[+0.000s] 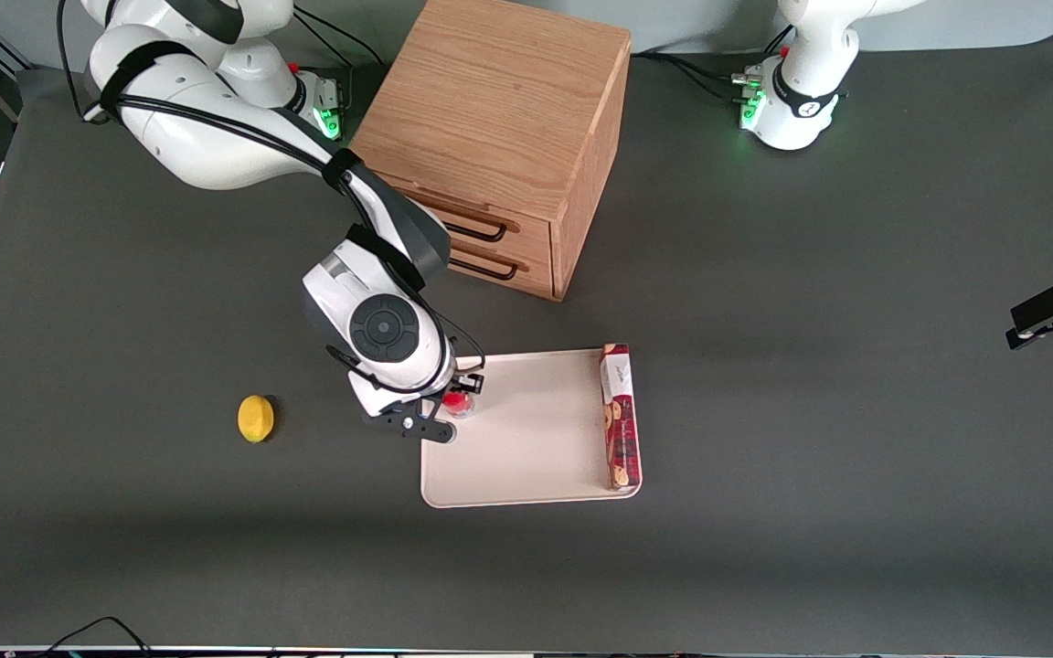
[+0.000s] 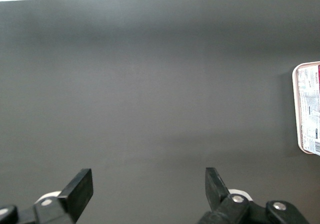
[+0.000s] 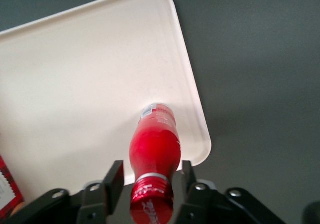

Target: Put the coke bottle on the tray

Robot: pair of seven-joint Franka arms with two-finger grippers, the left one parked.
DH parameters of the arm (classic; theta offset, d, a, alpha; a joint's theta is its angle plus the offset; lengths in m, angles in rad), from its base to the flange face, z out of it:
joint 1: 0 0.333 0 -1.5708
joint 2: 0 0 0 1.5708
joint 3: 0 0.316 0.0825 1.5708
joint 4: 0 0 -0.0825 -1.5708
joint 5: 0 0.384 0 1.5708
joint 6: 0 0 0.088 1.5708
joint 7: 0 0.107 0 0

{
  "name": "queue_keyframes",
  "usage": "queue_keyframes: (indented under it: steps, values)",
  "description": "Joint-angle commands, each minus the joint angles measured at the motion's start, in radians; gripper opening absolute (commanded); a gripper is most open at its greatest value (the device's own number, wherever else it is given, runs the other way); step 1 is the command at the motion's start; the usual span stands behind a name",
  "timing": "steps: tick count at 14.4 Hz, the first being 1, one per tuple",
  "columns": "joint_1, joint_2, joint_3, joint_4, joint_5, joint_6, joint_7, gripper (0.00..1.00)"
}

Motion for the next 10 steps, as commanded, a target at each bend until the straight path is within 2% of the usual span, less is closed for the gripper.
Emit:
queue_keyframes:
  steps: [1,3,4,5,6,7,9,10]
  values:
    - [-0.023,-0.117,0.028,-0.009,-0.022,-0.087,0.027,1.0]
    - [-0.04,-0.251,0.045,-0.009,-0.02,-0.207,-0.001,1.0]
    - [-0.059,-0.308,0.046,-0.008,-0.011,-0.288,-0.094,1.0]
    - [-0.082,-0.369,0.04,0.004,0.037,-0.377,-0.219,1.0]
    - [-0.122,-0.433,0.029,0.001,0.112,-0.445,-0.318,1.0]
    - [-0.153,-0.489,-0.001,-0.002,0.166,-0.495,-0.39,1.0]
    - [-0.161,-0.593,-0.108,-0.005,0.191,-0.597,-0.606,1.0]
    - [-0.161,-0.644,-0.189,-0.006,0.229,-0.638,-0.727,1.0]
